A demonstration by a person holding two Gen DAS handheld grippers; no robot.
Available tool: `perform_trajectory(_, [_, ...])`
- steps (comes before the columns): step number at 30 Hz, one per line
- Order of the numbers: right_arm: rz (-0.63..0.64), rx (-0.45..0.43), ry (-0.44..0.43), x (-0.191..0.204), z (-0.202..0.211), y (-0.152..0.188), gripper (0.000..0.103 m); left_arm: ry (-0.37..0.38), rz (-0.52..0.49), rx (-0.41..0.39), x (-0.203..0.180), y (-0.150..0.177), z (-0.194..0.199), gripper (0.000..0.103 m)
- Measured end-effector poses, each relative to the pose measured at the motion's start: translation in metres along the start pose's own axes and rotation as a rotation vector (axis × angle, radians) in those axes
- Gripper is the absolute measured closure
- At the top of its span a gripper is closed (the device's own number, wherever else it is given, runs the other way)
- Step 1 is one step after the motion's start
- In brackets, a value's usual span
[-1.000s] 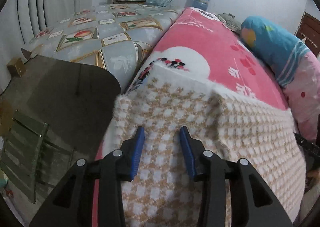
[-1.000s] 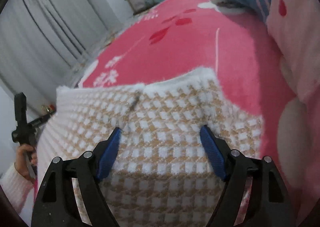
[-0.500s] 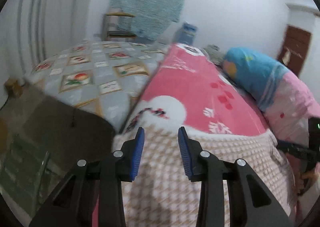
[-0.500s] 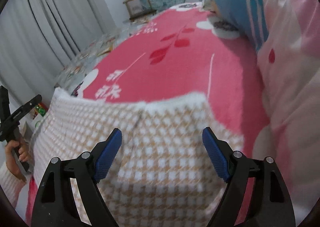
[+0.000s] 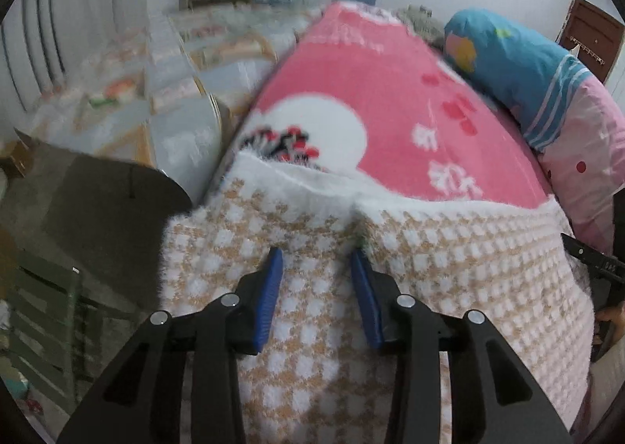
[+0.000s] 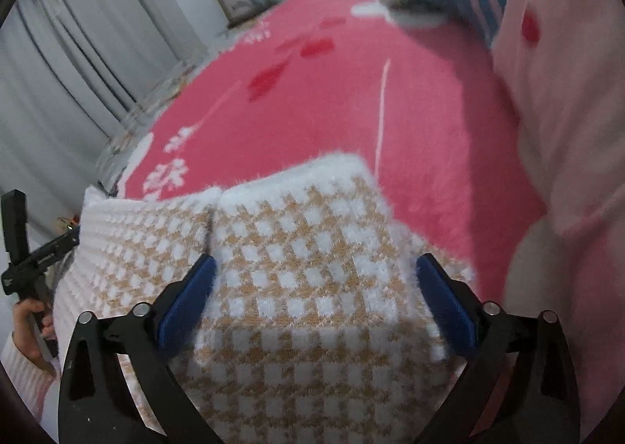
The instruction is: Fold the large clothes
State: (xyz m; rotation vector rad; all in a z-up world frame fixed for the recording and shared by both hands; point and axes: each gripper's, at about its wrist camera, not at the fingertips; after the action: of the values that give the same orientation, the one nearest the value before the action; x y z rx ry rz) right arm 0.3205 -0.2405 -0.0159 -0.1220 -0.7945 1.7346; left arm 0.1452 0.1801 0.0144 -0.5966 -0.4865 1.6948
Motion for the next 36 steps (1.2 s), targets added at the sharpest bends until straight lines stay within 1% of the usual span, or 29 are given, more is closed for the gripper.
perform_trajectory(1, [0.027,-0.041,0.036,0.003,0.013,0.0,0.025,0.003,-0.014,-0.056,-0.006,0.004,0.017,0.075])
perform_trajectory(2, [0.051,-0.063,0.059,0.007,0.024,0.001,0.031,0.031,-0.024,-0.101,-0.011,0.009,0.029,0.081])
perform_trajectory(3, [0.091,-0.089,0.095,0.017,0.036,0.001,0.039,0.094,-0.028,-0.134,-0.016,0.012,0.041,0.081])
perform_trajectory(4, [0.123,-0.118,0.088,0.027,0.048,0.001,0.043,0.205,-0.012,-0.129,-0.024,0.016,0.048,0.081])
perform_trajectory(5, [0.147,-0.146,0.032,0.04,0.06,0.001,0.043,0.245,-0.008,-0.102,-0.032,0.018,0.048,0.081])
perform_trajectory(6, [0.16,-0.157,-0.01,0.049,0.065,0.001,0.043,0.25,-0.019,-0.081,-0.041,0.018,0.046,0.081])
perform_trajectory(7, [0.194,-0.151,-0.067,0.069,0.069,0.002,0.043,0.257,-0.048,-0.064,-0.056,0.019,0.04,0.081])
perform_trajectory(8, [0.223,-0.133,-0.095,0.08,0.066,0.004,0.043,0.275,-0.076,-0.056,-0.067,0.02,0.034,0.081])
perform_trajectory(9, [0.292,-0.074,-0.119,0.102,0.053,0.01,0.043,0.275,-0.124,-0.035,-0.081,0.023,0.023,0.081])
perform_trajectory(10, [0.352,-0.005,-0.103,0.116,0.032,0.019,0.043,0.232,-0.182,0.002,-0.096,0.029,0.009,0.081])
perform_trajectory(11, [0.382,0.065,-0.092,0.121,0.009,0.029,0.042,0.174,-0.236,-0.001,-0.107,0.035,0.0,0.081])
perform_trajectory(12, [0.385,0.035,-0.073,0.117,-0.013,0.047,0.041,0.087,-0.323,-0.014,-0.122,0.044,-0.01,0.081])
perform_trajectory(13, [0.368,0.002,-0.088,0.113,-0.015,0.052,0.041,0.056,-0.362,-0.028,-0.129,0.049,-0.014,0.08])
perform_trajectory(14, [0.346,0.011,-0.109,0.11,-0.015,0.049,0.041,0.044,-0.374,-0.041,-0.133,0.049,-0.015,0.081])
perform_trajectory(15, [0.331,0.019,-0.116,0.11,-0.016,0.046,0.041,0.053,-0.364,-0.031,-0.131,0.047,-0.015,0.081])
perform_trajectory(17, [0.363,0.018,-0.082,0.118,-0.016,0.047,0.041,0.104,-0.329,-0.002,-0.122,0.04,-0.018,0.081])
perform_trajectory(19, [0.37,0.017,-0.079,0.119,-0.008,0.048,0.041,0.131,-0.315,0.009,-0.118,0.035,-0.015,0.081])
perform_trajectory(21, [0.366,0.002,-0.068,0.124,0.011,0.049,0.041,0.147,-0.289,-0.005,-0.111,0.032,0.005,0.08])
perform_trajectory(23, [0.354,-0.034,-0.053,0.117,0.042,0.054,0.042,0.188,-0.26,-0.034,-0.106,0.038,0.031,0.08])
perform_trajectory(24, [0.352,-0.045,-0.063,0.11,0.052,0.055,0.041,0.216,-0.257,-0.052,-0.103,0.046,0.045,0.08])
perform_trajectory(25, [0.343,-0.031,-0.059,0.099,0.057,0.058,0.041,0.207,-0.281,-0.04,-0.103,0.058,0.052,0.08])
perform_trajectory(26, [0.328,-0.012,-0.043,0.091,0.056,0.06,0.041,0.186,-0.307,-0.013,-0.106,0.065,0.048,0.08])
perform_trajectory(28, [0.267,0.02,-0.122,0.063,0.037,0.072,0.041,0.158,-0.35,0.006,-0.109,0.082,0.036,0.08])
perform_trajectory(29, [0.256,0.018,-0.118,0.06,0.029,0.075,0.041,0.154,-0.345,0.023,-0.11,0.085,0.022,0.08])
perform_trajectory(31, [0.301,-0.015,-0.026,0.072,0.019,0.078,0.04,0.126,-0.357,0.023,-0.118,0.08,0.005,0.079])
perform_trajectory(32, [0.309,-0.021,0.005,0.077,0.017,0.077,0.04,0.116,-0.349,0.026,-0.121,0.073,-0.001,0.079])
perform_trajectory(34, [0.292,-0.009,0.005,0.077,0.018,0.073,0.04,0.121,-0.336,0.036,-0.12,0.071,0.002,0.079])
perform_trajectory(36, [0.284,-0.014,-0.014,0.076,0.032,0.071,0.04,0.132,-0.305,0.031,-0.116,0.07,0.016,0.079])
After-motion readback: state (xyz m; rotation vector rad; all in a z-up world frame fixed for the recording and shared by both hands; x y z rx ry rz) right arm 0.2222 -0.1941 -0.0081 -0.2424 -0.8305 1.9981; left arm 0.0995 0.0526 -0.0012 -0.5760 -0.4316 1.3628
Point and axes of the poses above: each gripper's, at about its wrist camera, not at the fingertips, and z roughly against the way its jaws point, x to its left, y to its underside, and after that the axes turned 1 degree about -z, right-handed
